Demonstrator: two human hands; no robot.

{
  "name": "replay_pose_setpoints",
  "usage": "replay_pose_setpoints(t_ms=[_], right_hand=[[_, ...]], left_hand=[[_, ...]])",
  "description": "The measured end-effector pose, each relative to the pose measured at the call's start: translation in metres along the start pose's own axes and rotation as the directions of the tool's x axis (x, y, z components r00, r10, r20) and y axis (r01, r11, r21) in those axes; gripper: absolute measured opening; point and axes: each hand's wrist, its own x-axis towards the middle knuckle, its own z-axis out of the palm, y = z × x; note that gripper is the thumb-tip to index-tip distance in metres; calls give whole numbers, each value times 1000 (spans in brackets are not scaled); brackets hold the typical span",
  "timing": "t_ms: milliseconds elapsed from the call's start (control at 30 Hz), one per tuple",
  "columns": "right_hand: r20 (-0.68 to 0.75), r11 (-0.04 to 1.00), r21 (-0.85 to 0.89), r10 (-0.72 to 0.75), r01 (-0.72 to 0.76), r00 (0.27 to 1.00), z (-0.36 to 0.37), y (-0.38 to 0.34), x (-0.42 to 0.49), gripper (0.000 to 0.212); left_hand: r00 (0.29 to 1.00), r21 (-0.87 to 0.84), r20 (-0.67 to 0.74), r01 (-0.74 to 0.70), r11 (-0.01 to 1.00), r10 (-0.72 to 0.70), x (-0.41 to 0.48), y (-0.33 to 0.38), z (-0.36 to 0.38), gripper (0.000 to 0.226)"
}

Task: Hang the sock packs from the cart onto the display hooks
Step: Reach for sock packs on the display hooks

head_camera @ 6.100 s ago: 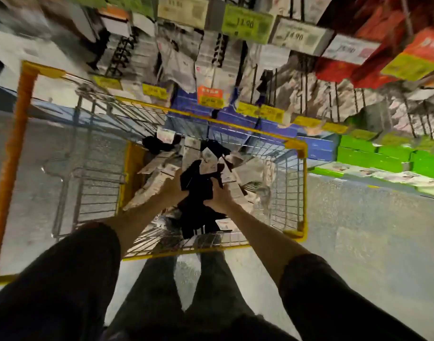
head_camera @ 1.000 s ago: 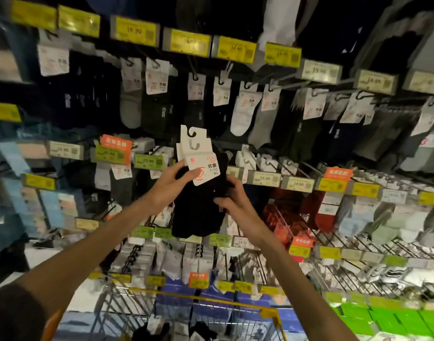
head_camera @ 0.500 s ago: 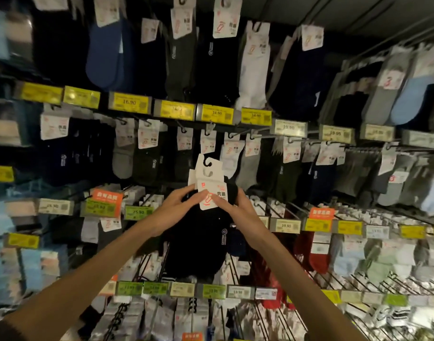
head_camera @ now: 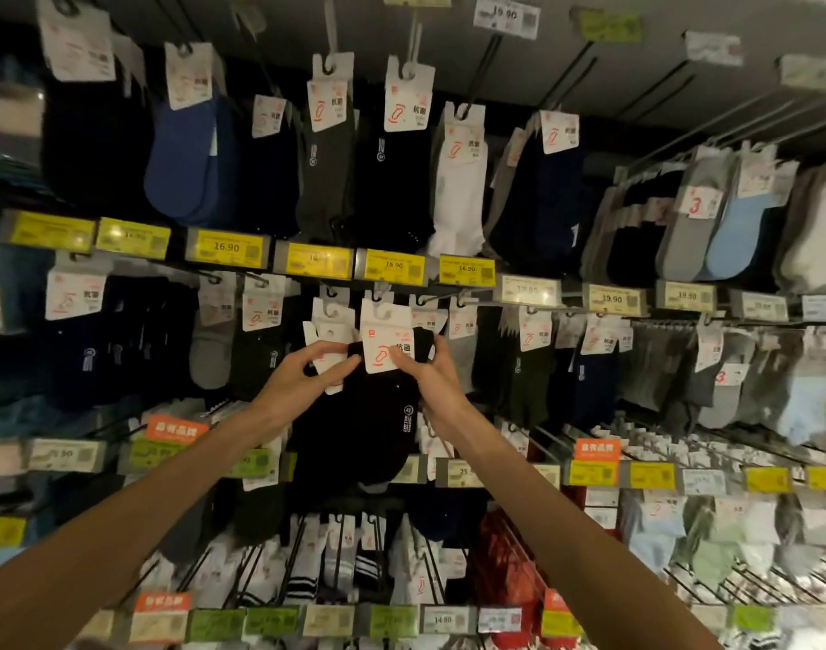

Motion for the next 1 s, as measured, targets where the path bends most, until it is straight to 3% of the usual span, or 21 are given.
replay_pose_setpoints(t_ms=[167, 300, 367, 600, 767, 1000], right_hand=[[-2, 998, 20, -63, 63, 998, 3, -16, 17, 54], [-20, 991, -40, -126, 125, 992, 6, -18, 27, 56], [-14, 990, -43, -136, 135, 991, 4, -17, 31, 58], [-8, 962, -169, -219, 215, 976, 12, -18, 39, 57], [-45, 956, -163, -253, 242, 967, 15, -16, 43, 59], [-47, 962, -141, -244, 235, 969, 16, -13, 40, 56]], left_hand=[[1000, 6, 6, -1, 1000, 1, 20, 13, -14, 29], [1000, 84, 16, 22, 996, -24, 29, 8, -26, 46], [1000, 104, 16, 17, 994, -19, 32, 3, -27, 41], [1000, 78, -3, 31, 996, -31, 37, -4, -26, 50], [1000, 35, 2, 28, 999, -28, 42, -4, -31, 56], [1000, 65, 1, 13, 998, -13, 42, -5, -28, 21]])
